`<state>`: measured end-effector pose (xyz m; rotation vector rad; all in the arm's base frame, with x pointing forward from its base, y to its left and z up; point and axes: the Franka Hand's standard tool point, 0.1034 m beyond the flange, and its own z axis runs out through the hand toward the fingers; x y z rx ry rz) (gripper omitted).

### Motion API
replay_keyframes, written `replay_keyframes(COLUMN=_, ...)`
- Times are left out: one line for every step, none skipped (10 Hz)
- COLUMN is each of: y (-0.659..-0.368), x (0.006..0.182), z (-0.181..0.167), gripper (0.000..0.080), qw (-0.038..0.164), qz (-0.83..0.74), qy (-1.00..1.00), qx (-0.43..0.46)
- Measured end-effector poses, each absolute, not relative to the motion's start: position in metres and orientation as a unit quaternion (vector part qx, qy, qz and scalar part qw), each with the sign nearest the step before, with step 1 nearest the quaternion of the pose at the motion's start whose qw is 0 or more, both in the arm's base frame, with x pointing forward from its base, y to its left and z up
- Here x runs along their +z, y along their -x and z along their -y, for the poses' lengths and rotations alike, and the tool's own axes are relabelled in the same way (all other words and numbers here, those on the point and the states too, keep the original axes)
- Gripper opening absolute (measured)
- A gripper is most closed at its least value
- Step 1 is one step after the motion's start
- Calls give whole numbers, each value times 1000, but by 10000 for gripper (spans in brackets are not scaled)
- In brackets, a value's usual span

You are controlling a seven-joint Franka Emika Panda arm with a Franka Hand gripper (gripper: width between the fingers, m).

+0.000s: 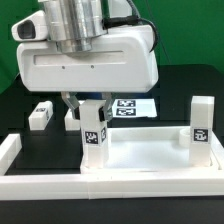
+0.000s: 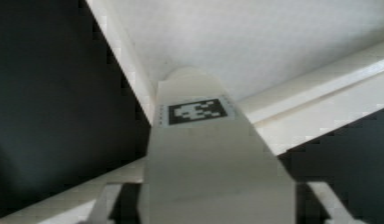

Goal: Assemble desk

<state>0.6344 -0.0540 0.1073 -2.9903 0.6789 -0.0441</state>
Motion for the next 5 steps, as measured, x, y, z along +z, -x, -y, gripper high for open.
replay_keyframes(y=-634, x=107, z=55, gripper=302, qw=37, qz=-234, qy=971, qx=-14)
replay_keyframes(y=-634, x=107, z=55, gripper=304, qw=37, qz=-233, qy=972, qx=-14)
replay_keyframes(y=-634, x=107, z=55, gripper=304, qw=37, qz=-228, qy=973, qx=-14)
replay_keyframes(y=-634, x=107, z=55, gripper=305, qw=36, qz=-222, qy=974, qx=-14)
replay_keyframes(y=-634, x=107, z=55, gripper=305, qw=36, qz=-220, qy=975, qx=-14)
